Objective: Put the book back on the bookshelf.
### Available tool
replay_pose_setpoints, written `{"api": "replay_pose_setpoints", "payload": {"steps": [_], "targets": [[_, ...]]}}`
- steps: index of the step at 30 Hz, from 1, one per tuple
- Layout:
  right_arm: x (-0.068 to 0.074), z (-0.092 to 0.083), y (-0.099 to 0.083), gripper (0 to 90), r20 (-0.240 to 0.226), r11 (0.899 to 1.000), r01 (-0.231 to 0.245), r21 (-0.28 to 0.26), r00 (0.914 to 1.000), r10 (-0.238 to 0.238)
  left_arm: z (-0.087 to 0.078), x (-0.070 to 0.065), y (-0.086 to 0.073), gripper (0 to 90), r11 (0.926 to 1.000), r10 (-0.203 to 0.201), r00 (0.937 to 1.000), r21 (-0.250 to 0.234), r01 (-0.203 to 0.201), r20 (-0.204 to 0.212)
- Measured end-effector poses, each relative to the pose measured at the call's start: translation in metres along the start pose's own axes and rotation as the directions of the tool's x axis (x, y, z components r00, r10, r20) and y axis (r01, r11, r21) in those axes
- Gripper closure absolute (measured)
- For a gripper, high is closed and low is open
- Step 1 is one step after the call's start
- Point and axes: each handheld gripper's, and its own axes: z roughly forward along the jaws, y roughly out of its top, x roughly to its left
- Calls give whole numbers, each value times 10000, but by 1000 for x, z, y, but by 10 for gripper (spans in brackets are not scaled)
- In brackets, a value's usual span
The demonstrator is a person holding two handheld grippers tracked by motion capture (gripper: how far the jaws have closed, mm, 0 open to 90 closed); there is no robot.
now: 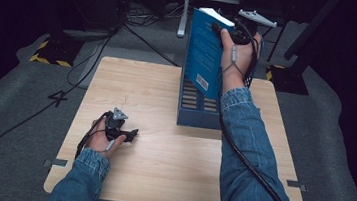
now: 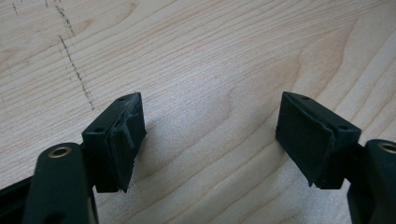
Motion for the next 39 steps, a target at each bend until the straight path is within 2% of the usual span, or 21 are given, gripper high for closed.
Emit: {"api": "replay_pose_setpoints", "payload": {"steps": [4, 9, 11, 17, 22, 28, 32, 34, 36, 39], "targets": [[7, 9, -1, 616, -13, 9995, -316, -91, 9995, 316, 0, 0, 0, 243, 10000, 2, 10000, -5, -2, -5], [12, 20, -5, 615, 200, 10000, -90, -20, 9998, 90, 0, 0, 0, 243, 10000, -3, 10000, -27, 3, -23], [11, 25, -7, 615, 224, 9997, -232, 56, 9995, 231, 0, 0, 0, 243, 10000, 8, 10000, 50, -8, 39], [15, 22, -8, 614, 142, 9995, -121, 293, 9998, 116, 0, 0, 0, 243, 10000, 17, 10000, 39, -18, 53], [25, 0, -2, 614, -78, 9985, 261, 486, 9996, -258, 0, 0, 0, 243, 10000, 16, 10000, 21, -16, 13], [33, -48, 7, 614, -786, 9975, 589, 379, 9953, -558, 0, 0, 0, 243, 10000, 40, 10000, 23, -40, -12], [39, -72, 13, 614, -1477, 9970, 676, 375, 9871, -614, 0, 0, 1, 243, 10000, 35, 10000, 48, -35, -60], [47, -82, 17, 614, -1816, 9957, 856, 352, 9803, -778, 0, 0, 1, 243, 10000, 12, 10000, 43, -12, -78], [54, -87, 18, 614, -2143, 9947, 982, 290, 9726, -898, 1, 0, 1, 242, 10000, -16, 10000, 54, 16, -89], [63, -87, 21, 614, -2603, 9956, 892, 286, 9623, -788, 2, -1, 2, 242, 10000, -16, 9999, 6, 16, -136]]}}
